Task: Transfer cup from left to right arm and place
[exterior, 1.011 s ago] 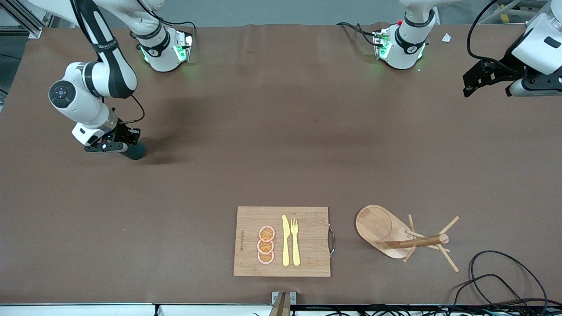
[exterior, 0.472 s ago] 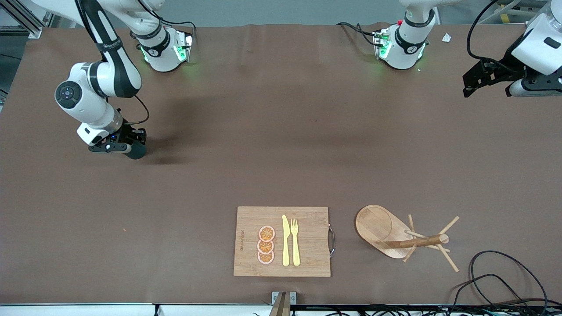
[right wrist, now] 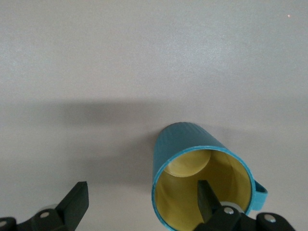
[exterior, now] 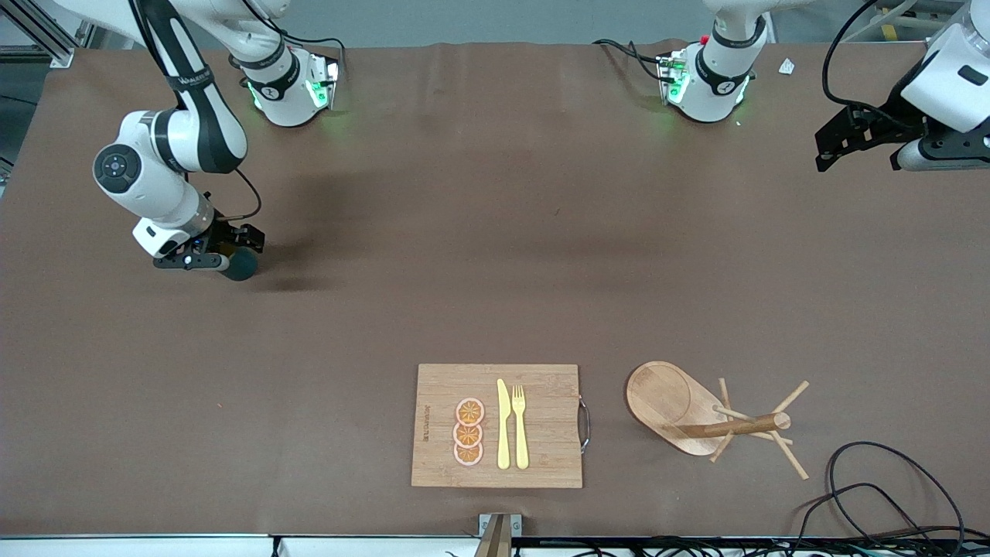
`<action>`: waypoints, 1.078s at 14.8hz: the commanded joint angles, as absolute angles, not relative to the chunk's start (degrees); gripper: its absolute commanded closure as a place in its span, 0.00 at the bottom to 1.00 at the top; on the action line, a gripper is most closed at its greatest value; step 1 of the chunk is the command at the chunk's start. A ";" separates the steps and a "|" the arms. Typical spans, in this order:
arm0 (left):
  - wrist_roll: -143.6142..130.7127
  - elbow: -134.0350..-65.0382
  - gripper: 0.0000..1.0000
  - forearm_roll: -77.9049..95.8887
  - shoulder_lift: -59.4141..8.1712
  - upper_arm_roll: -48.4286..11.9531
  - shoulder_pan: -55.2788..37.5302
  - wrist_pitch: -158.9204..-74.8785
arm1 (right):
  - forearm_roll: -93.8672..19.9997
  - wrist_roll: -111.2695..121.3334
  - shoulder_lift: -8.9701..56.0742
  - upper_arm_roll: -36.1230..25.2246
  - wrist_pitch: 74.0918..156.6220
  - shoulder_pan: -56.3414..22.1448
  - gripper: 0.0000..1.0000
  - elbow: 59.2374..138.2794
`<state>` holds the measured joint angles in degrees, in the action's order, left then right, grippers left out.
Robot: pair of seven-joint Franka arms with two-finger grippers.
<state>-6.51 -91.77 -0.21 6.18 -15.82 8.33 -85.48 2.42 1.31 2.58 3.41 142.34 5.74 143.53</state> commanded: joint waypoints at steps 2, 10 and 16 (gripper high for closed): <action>-6.15 -91.41 0.00 -0.44 6.33 -16.08 8.61 -85.61 | 2.02 0.62 1.85 3.52 135.82 6.15 0.00 139.15; -5.36 -91.14 0.00 -0.26 6.42 -16.00 8.79 -85.60 | 2.02 0.79 1.14 3.52 115.25 7.12 0.00 119.47; -5.36 -90.97 0.00 -0.09 6.77 -15.65 8.79 -85.52 | 2.02 1.14 1.23 3.69 100.83 6.94 0.00 103.29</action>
<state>-6.21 -91.50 -0.21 6.22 -15.76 8.41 -85.54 2.41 1.06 1.19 3.13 104.01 6.53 106.95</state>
